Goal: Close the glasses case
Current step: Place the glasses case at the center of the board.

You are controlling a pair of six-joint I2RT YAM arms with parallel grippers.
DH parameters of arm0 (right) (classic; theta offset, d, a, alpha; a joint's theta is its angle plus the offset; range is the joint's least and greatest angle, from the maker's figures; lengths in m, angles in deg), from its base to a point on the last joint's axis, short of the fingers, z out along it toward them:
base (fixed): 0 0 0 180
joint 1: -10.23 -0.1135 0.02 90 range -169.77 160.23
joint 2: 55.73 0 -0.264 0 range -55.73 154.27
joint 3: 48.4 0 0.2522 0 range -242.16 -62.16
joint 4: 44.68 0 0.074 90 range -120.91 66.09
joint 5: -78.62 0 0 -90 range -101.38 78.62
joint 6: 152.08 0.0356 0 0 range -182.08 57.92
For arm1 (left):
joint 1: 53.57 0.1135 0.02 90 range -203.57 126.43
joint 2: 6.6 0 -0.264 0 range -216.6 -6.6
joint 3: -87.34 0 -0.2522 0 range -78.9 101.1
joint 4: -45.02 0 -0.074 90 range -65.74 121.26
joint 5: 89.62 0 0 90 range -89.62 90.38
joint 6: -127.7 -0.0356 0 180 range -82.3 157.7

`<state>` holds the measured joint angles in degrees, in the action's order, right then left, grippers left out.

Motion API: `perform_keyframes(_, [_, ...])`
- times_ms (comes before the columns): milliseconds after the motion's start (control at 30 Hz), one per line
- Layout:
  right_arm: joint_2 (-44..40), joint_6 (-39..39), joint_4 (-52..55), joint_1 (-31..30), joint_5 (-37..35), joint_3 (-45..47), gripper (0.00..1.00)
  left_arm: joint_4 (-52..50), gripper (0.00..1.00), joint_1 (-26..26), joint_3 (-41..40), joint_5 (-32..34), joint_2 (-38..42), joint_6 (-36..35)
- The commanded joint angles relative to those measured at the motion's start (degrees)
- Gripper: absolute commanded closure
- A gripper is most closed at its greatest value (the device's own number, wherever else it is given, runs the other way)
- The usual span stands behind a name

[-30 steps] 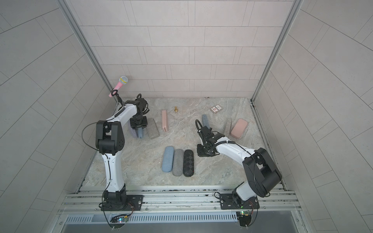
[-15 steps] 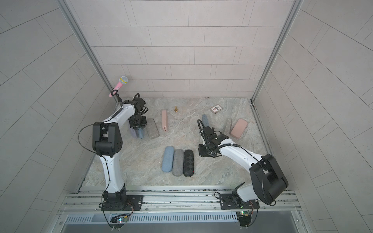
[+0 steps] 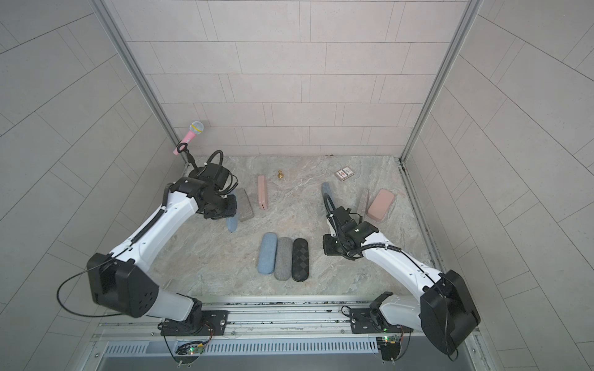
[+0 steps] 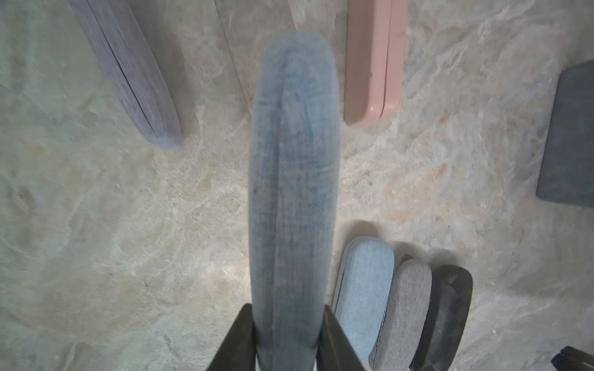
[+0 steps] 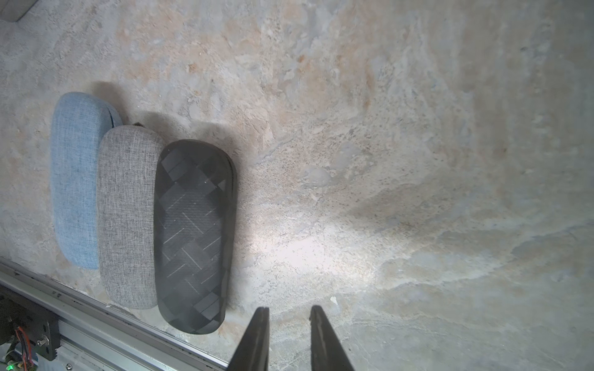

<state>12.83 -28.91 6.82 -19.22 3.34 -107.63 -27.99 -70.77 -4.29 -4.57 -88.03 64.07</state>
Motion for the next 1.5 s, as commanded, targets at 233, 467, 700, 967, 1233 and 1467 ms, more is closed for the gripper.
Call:
perform_keyframes(233, [-4.1, 0.5, 1.9, 0.3, 0.2, 1.8, 0.74, 9.1, 0.84, -12.7, -23.4, -2.6, 13.0, 12.1])
perform_keyframes(467, [-6.2, 1.5, 1.7, 0.3, 1.2, 3.5, 0.73, 19.3, 0.84, -14.7, -32.6, -5.0, 16.1, 14.1])
perform_keyframes(700, [-7.8, 1.5, 3.0, 0.3, 1.1, 3.9, 0.72, 30.8, 0.84, -14.7, -38.9, -9.5, 16.7, 14.8])
perform_keyframes(967, [-7.4, 1.1, 3.7, 0.2, -0.1, 3.3, 0.7, 36.6, 0.84, -14.5, -42.8, -12.5, 16.3, 16.6])
perform_keyframes(1233, [-5.5, 1.1, 2.3, 0.0, 0.7, 3.0, 0.69, 34.4, 0.7, -14.5, -42.5, -11.3, 15.9, 16.3])
perform_keyframes(1467, [-5.1, 0.9, 1.8, -0.1, 0.9, 3.0, 0.68, 27.7, 0.5, -14.0, -39.0, -7.1, 17.0, 15.4])
